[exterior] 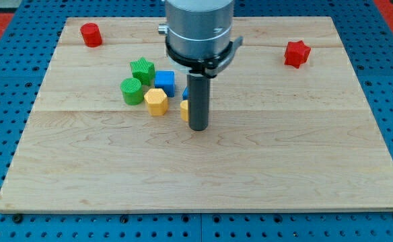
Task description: Push the red star to the center of the board
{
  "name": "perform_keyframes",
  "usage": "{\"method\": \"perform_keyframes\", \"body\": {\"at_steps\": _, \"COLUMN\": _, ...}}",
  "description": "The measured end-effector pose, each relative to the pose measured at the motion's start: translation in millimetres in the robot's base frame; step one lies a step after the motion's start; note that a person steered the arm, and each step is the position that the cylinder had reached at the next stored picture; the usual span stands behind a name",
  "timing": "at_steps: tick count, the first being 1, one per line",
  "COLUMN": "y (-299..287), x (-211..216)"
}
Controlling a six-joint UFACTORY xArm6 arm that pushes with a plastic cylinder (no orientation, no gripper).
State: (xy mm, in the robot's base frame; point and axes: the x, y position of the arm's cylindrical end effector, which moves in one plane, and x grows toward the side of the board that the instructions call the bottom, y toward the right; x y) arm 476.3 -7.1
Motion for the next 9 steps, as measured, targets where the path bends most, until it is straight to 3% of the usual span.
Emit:
{"method": "perform_keyframes", "body": {"at_steps": 1, "y": 4.3, "x": -0.1}}
{"method": "perform_keyframes", "body": {"at_steps": 2, "y": 56.5, "x": -5.1}}
{"method": "perform_keyframes", "body": {"at_steps": 4, "y": 186.3, "x": -77.9}}
{"method": "perform_keyframes", "body": {"at_steps": 5, "y": 197.7, "x": -120.2}}
{"method": "perform_keyframes", "body": {"at_steps": 6, "y": 237.6, "x": -127.3}}
{"method": "perform_keyframes", "body": {"at_steps": 7, "y": 256.2, "x": -134.1}}
{"method": "perform_keyframes", "body": {"at_steps": 9, "y": 197.5, "x": -165.0}}
